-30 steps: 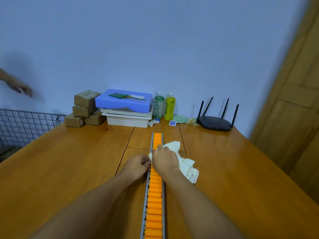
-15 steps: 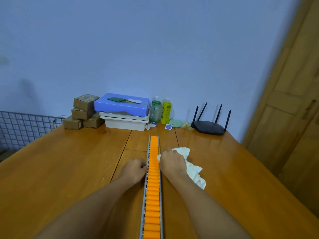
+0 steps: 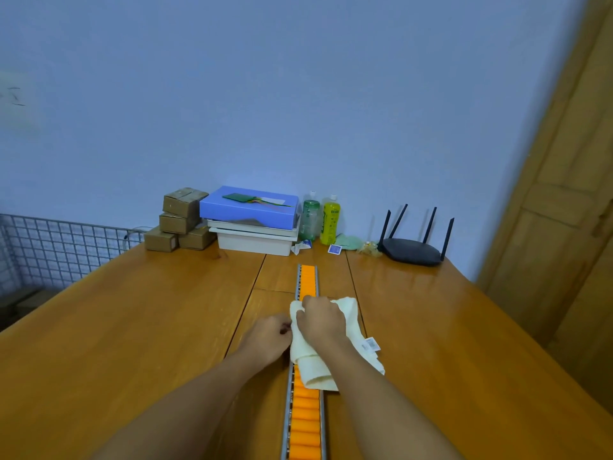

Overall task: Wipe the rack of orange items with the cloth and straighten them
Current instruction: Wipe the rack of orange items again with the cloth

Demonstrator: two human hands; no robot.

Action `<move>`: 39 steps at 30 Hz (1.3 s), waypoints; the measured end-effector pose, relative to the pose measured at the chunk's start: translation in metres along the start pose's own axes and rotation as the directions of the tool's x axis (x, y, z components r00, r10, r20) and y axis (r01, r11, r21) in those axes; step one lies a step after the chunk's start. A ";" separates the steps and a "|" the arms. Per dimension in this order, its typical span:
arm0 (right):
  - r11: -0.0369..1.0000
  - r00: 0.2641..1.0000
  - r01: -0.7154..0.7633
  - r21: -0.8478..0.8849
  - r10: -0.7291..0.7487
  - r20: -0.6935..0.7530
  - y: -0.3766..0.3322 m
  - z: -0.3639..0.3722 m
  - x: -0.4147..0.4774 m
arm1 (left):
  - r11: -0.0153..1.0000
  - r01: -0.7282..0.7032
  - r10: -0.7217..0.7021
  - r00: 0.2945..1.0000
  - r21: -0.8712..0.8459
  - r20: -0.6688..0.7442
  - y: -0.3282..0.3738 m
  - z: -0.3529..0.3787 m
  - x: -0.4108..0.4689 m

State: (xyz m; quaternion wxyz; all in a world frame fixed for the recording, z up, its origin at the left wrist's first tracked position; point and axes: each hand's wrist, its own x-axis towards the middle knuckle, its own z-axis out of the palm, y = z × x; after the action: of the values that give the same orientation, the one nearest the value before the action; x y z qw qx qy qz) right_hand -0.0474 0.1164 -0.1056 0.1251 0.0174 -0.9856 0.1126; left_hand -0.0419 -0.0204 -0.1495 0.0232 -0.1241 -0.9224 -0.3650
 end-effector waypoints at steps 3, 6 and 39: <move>0.998 1.000 0.008 -0.060 -0.007 0.015 0.007 -0.006 -0.005 | 0.999 0.036 -0.036 0.999 -0.009 -0.020 -0.001 0.002 -0.002; 0.994 0.999 0.007 -0.110 -0.003 0.038 0.022 -0.014 -0.012 | 0.998 0.065 -0.065 0.997 -0.010 -0.045 0.001 0.005 -0.002; 0.967 0.991 0.131 -0.220 -0.124 0.046 0.023 -0.030 -0.095 | 0.994 0.068 -0.060 0.994 0.085 -0.096 0.017 0.009 -0.046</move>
State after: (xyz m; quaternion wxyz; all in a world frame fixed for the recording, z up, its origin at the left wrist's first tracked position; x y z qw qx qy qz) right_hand 0.0498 0.1461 -0.1063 0.1178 0.0685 -0.9906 -0.0073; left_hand 0.0070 -0.0120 -0.1509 0.0598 -0.0761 -0.9391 -0.3298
